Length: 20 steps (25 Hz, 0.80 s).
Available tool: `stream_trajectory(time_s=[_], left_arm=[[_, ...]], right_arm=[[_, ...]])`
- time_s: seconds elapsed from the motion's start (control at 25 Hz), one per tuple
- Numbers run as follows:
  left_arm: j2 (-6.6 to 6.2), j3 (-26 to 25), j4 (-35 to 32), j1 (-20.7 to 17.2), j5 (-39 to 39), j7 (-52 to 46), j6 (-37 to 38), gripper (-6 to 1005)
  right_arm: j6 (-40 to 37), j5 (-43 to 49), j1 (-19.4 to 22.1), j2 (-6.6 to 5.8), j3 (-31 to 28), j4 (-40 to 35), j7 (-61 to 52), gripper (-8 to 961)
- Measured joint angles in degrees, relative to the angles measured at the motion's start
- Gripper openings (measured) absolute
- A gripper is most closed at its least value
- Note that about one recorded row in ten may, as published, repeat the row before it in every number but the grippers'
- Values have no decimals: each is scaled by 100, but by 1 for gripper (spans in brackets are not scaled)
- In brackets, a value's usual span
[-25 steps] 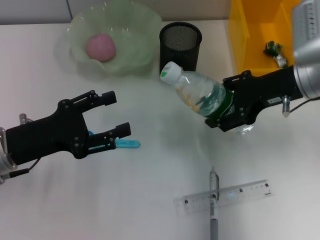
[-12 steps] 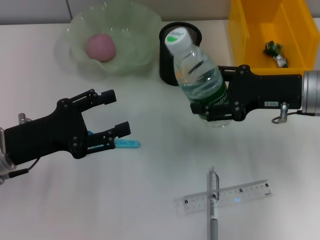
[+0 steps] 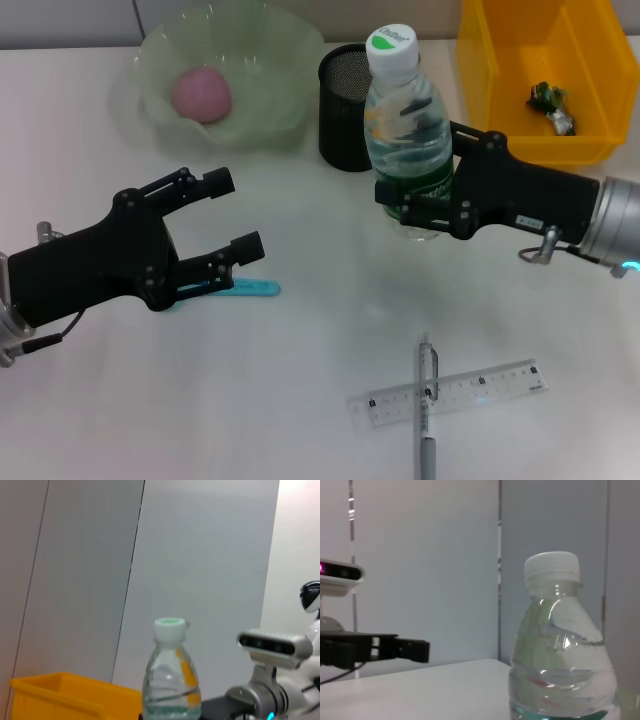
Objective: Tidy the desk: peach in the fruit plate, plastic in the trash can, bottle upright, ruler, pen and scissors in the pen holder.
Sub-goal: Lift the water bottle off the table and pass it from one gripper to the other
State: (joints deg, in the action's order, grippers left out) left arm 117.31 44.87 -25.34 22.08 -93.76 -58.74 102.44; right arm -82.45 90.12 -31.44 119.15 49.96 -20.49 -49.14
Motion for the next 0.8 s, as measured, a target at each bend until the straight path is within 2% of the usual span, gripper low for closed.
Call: stream_trajectory(time_s=[0.2,0.8], left_arm=[[7,0,4,-2,116,2,14,815],[48,5,4,31,157,3,13,814]], right_arm=[[154,-166,-79,16,4,454,389,761],[212,-213,-107,34,-3,538,417,761]])
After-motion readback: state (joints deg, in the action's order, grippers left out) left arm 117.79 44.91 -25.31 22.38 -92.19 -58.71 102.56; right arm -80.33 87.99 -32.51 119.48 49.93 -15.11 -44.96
